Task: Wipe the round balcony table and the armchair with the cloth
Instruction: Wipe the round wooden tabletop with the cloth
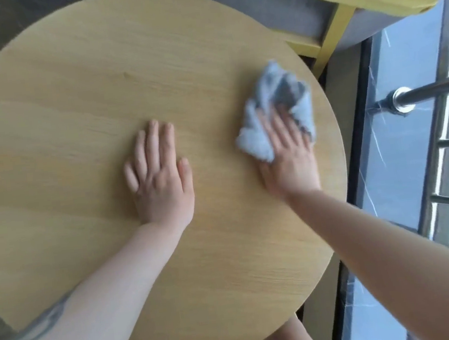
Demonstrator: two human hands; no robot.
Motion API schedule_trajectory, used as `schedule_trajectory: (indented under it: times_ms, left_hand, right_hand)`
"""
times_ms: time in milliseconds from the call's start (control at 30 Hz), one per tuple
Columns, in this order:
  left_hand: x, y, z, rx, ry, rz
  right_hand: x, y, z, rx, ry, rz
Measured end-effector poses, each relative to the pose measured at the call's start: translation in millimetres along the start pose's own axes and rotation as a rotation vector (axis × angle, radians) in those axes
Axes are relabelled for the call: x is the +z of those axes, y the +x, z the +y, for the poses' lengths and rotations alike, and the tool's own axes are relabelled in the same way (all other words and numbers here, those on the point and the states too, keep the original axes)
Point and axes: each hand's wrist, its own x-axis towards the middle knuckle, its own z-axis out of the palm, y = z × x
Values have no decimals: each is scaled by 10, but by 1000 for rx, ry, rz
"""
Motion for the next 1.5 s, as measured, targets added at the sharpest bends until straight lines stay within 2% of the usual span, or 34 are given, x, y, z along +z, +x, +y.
schedule_trajectory:
  times_ms: [67,133,167,200,300,333,367,433,533,567,600,633,667,733,767,800,833,867,967,1033,1067,1100,1200,1233,1267,1300,1433,1467,1500]
  left_hand:
    - [38,100,48,-3,26,-3]
    - [81,117,97,-23,74,11]
    - [94,111,101,-38,88,17]
    - [98,100,89,-49,93,21]
    - [70,83,31,-42,104,26]
    - [64,91,35,-43,106,27]
    - [61,99,53,-49,102,28]
    - [64,109,88,-56,100,21]
    - [48,100,69,-52,108,-7]
    - [39,100,55,-59,107,-10]
    - [32,100,49,-65,109,-13]
    - [30,98,57,-69,114,-17]
    - [29,105,71,-71,121,-17]
    - [34,114,89,-71,124,-16]
    - [31,117,93,-70,118,-16]
    - [25,125,95,-68,115,-13]
    - [22,133,93,-66,121,-14]
    - [19,138,92,-65,130,-18]
    - [-1,138,82,-70,133,-28]
    - [-2,134,81,-67,125,-37]
    - [-2,129,78,-68,123,-40]
    - [2,128,75,-69,121,-38]
    - [2,139,89,-77,109,-36]
    - [2,143,90,-73,101,-33]
    - [-2,142,87,-71,97,-30]
    - [-3,142,83,-71,97,-28]
    - [-12,133,71,-66,93,-36]
    - [-12,132,65,-66,92,-40]
    - [-12,130,62,-67,90,-47]
  right_hand:
    - [-164,184,206,312,85,34]
    - [-250,374,138,476,211,100]
    - [-275,452,-5,430,262,113]
    - [-274,487,-185,294,281,85]
    - [-99,412,-534,-329,113,-92]
    - [-55,420,-463,-439,31,-102]
    - [-55,442,-317,-446,-17,-101]
    - [-93,482,69,-229,-16,-70]
    - [-320,640,515,389,90,3]
    - [-364,740,492,528,137,38]
    - [-395,828,350,542,158,85]
    - [-413,891,132,435,178,120]
    - [-392,915,-126,245,209,114]
    - [-230,834,-582,-227,197,-24]
    - [-142,770,-677,-415,142,-86]
    - [-68,743,-640,-521,65,-87]
    - [-36,771,-496,-527,10,-61]
    - [-36,825,-303,-437,-12,-24]
    - [-281,1117,181,76,55,47]
    - [-421,1364,145,287,169,113]
    - [-451,1452,-32,270,188,167]
    - [-446,1505,-264,166,203,175]
    - [-226,1385,-904,-472,123,-66]
    - [-130,1338,-953,-590,56,-143]
    - [-82,1357,-876,-610,-16,-147]
    - [-89,1447,-727,-531,-50,-107]
    - [-359,1914,-139,9,52,2]
    - [-415,1989,-169,49,106,22]
    - [-439,2023,-314,8,139,69]
